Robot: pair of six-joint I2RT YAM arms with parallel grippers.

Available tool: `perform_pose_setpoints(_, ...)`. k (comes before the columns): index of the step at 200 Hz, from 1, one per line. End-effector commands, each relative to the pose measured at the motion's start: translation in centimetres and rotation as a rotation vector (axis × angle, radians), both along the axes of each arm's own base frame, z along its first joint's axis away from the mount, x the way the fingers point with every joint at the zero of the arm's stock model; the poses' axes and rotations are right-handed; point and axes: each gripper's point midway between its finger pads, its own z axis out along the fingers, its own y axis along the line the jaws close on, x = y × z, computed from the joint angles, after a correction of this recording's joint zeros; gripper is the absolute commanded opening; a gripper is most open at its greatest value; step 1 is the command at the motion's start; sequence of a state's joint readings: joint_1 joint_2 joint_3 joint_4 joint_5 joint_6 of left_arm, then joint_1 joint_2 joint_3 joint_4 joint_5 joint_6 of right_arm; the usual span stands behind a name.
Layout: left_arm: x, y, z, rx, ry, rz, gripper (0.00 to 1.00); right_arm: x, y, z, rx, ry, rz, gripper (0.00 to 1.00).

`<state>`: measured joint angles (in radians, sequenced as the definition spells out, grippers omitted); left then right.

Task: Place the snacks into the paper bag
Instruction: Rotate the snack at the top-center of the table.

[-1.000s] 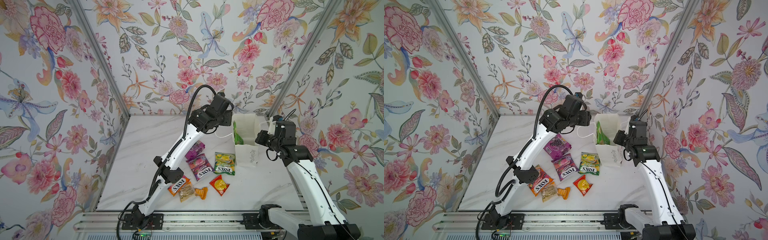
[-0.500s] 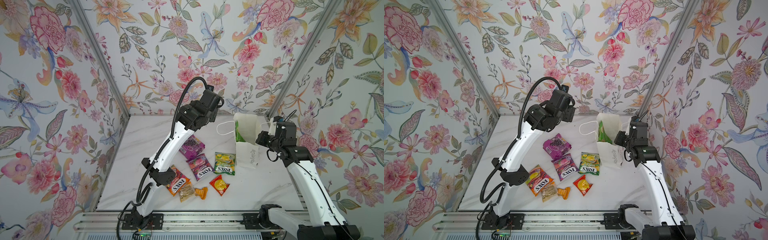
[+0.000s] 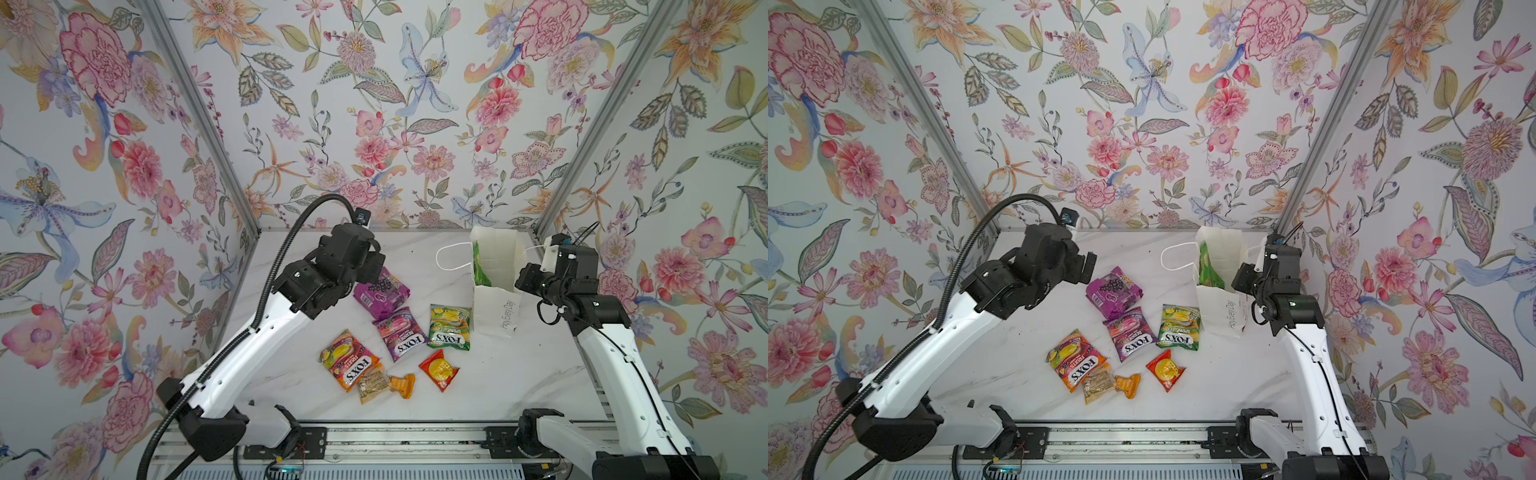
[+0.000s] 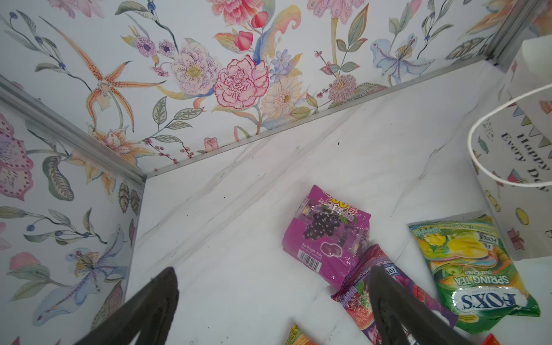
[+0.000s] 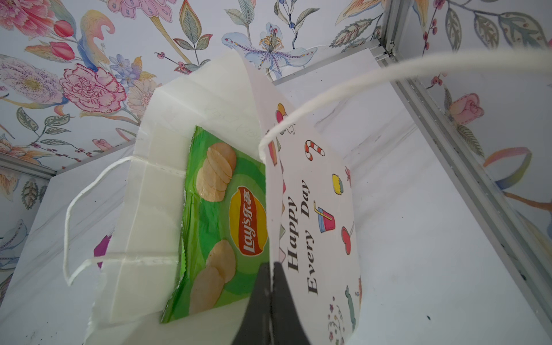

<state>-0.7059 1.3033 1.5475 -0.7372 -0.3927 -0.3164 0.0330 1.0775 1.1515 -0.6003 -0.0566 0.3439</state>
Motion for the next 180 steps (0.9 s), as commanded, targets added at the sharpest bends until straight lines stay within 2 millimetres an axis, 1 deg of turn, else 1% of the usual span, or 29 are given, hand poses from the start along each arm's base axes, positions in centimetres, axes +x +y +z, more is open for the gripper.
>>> perform_pose_setpoints(1, 0.7, -2.2, -0.9, -0.235, -0.031, -0.044, 0.99, 0.0, 0.3, -0.6, -0.003, 0.011, 0.018, 0.0)
perform_pose_setpoints(12, 0.6, -2.5, -3.5, -0.277, 0.021, -0.029, 0.99, -0.1, 0.2, -0.7, -0.003, 0.012, 0.017, 0.0)
perform_pose_setpoints(34, 0.4, -3.8, -8.7, -0.399, 0.121, -0.047, 0.99, -0.3, 0.2, -0.9, -0.004, 0.014, 0.016, 0.0)
perform_pose_setpoints(48, 0.8, -4.4, -11.6, -0.466, 0.179, -0.038, 0.98, -0.3, 0.2, -1.1, -0.003, 0.019, 0.016, 0.0)
perform_pose_setpoints(62, 1.0, -5.4, -14.1, -0.49, 0.229, -0.042, 0.98, -0.3, 0.3, -1.3, -0.003, 0.023, 0.018, 0.0)
perform_pose_setpoints(81, 1.3, -6.9, -18.0, -0.487, 0.295, -0.069, 0.98, -0.4, 0.3, -1.6, -0.001, 0.029, 0.018, 0.0)
perform_pose_setpoints(95, 1.7, -7.0, -20.6, -0.441, 0.336, -0.059, 0.98, -0.5, 0.3, -1.7, -0.002, 0.033, 0.019, 0.0)
perform_pose_setpoints(124, 2.3, -6.5, -24.1, -0.324, 0.376, -0.033, 0.99, -0.7, 0.2, -1.8, -0.007, 0.033, 0.017, 0.0)
perform_pose_setpoints(129, 2.4, -6.5, -24.5, -0.309, 0.384, -0.03, 0.99, -0.7, 0.2, -1.9, -0.006, 0.033, 0.017, 0.0)
perform_pose_setpoints(134, 2.5, -6.5, -24.5, -0.305, 0.383, -0.035, 0.99, -0.7, 0.2, -1.9, -0.005, 0.035, 0.017, 0.0)
perform_pose_setpoints(135, 2.5, -6.6, -25.1, -0.296, 0.397, -0.033, 0.99, -0.7, 0.2, -1.9, -0.005, 0.035, 0.017, 0.0)
perform_pose_setpoints(137, 2.4, -6.6, -25.8, -0.286, 0.41, -0.032, 0.99, -0.7, 0.2, -1.9, -0.005, 0.036, 0.018, 0.0)
perform_pose_setpoints(145, 2.4, -6.6, -26.8, -0.262, 0.436, -0.026, 0.99, -0.7, 0.3, -2.0, -0.004, 0.038, 0.02, 0.0)
perform_pose_setpoints(169, 2.4, -5.3, -29.7, -0.156, 0.5, 0.034, 0.99, -0.6, 0.3, -1.9, -0.003, 0.035, 0.021, 0.0)
perform_pose_setpoints(180, 2.4, -4.6, -30.7, -0.112, 0.515, 0.065, 0.99, -0.7, 0.3, -1.9, -0.003, 0.035, 0.02, 0.0)
